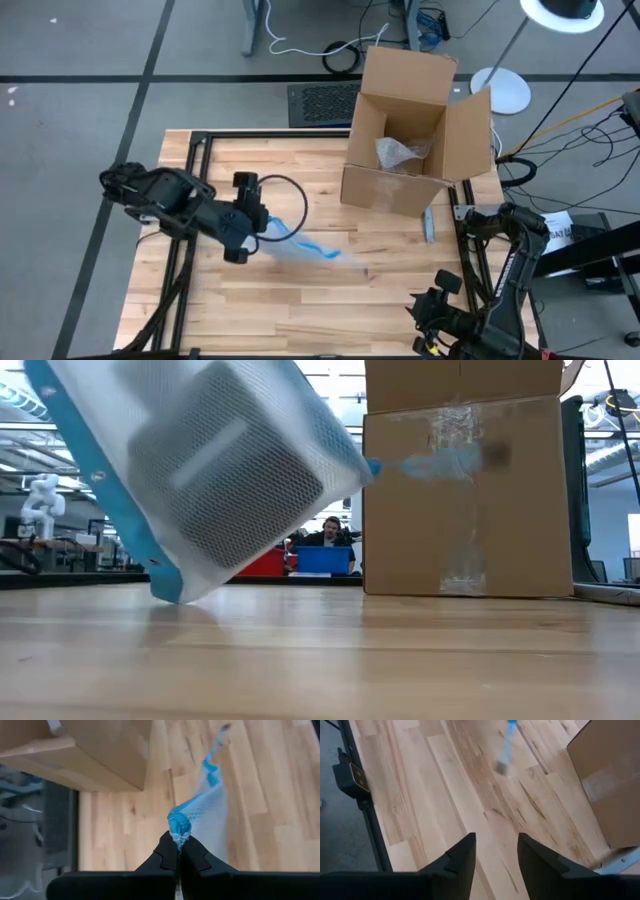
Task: Unpack boxes
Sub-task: Move the transparent zip bag to the top left of the table
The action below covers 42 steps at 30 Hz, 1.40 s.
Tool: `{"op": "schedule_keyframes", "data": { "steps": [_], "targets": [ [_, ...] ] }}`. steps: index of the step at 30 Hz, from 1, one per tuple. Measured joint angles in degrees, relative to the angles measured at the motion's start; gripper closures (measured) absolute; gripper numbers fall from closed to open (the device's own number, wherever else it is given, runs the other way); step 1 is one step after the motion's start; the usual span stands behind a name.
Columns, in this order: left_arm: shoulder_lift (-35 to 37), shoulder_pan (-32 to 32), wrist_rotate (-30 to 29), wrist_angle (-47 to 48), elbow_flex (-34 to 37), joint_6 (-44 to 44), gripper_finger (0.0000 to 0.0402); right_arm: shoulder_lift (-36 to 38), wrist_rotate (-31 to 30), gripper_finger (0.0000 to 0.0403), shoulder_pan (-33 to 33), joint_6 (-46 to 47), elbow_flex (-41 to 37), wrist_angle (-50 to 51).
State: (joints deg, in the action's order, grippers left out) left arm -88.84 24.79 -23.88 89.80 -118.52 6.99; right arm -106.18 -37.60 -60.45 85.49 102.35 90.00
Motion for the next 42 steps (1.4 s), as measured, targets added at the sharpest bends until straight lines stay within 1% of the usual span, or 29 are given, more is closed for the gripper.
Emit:
{"op": "schedule_keyframes", "data": {
  "steps": [3, 6, 10, 11, 14, 18, 25, 28, 32, 33, 35, 36, 39, 42],
  "targets": [
    [0.0, -0.7, 4.3, -2.4, 0.0, 0.2, 0.0402, 0.0, 0.0, 0.0268, 0.0, 0.4, 0.0, 0.0],
    [-0.8, 0.2, 7.8, -3.6, 0.0, 0.8, 0.0402, 0.0, 0.0, 0.0268, 0.0, 0.4, 0.0, 0.0],
    [-2.8, 0.5, 17.1, -3.5, 0.0, 5.1, 0.0402, 0.0, 0.0, 0.0268, 0.0, 0.4, 0.0, 0.0],
    [-3.5, 0.6, 18.2, -3.3, 0.0, 5.6, 0.0402, 0.0, 0.0, 0.0268, 0.0, 0.0, 0.0, 0.0],
    [-5.1, 0.6, 18.3, -1.5, 0.0, 5.6, 0.0402, 0.0, -0.5, 0.0268, 0.2, -0.7, 0.0, 0.0],
    [-5.6, 0.6, 21.3, -2.3, 0.0, 4.7, 0.0402, 0.0, -1.4, 0.0268, 0.4, -0.7, 0.0, 0.0],
    [-5.7, 0.8, 21.1, -0.9, -1.9, 5.8, 0.0402, 0.0, -1.3, 0.0268, 0.3, -0.7, 0.0, 0.0],
    [-5.7, 1.7, 23.1, -0.6, -2.0, 7.3, 0.0402, 0.0, -1.3, 0.0268, 0.3, -0.8, 0.0, 0.0],
    [-5.7, 2.8, 29.9, -0.5, -2.0, 10.7, 0.0402, 0.0, -1.3, 0.0268, 0.3, -1.2, 0.0, 0.0],
    [-5.7, 2.9, 30.6, -0.5, -2.0, 12.0, 0.0402, 0.0, -1.3, 0.0268, 0.3, -1.3, 0.0, 0.0],
    [-5.7, 3.1, 30.0, -0.4, -2.0, 13.6, 0.0402, 0.0, -1.3, 0.0268, 0.4, -1.7, 0.0, 0.0],
    [-5.7, 3.2, 28.5, 0.0, -2.0, 13.6, 0.0402, 0.0, -1.3, 0.0268, 0.4, -1.8, 0.0, 0.0],
    [-5.6, 2.9, 21.4, 0.2, -0.3, 13.6, 0.0402, 0.0, -1.5, 0.0268, 0.5, -2.1, 0.0, 0.0],
    [-5.7, 2.1, 16.6, 0.1, 0.3, 13.4, 0.0396, -0.1, -1.5, 0.0268, 0.5, -2.1, 0.0, 0.0]
  ]
}}
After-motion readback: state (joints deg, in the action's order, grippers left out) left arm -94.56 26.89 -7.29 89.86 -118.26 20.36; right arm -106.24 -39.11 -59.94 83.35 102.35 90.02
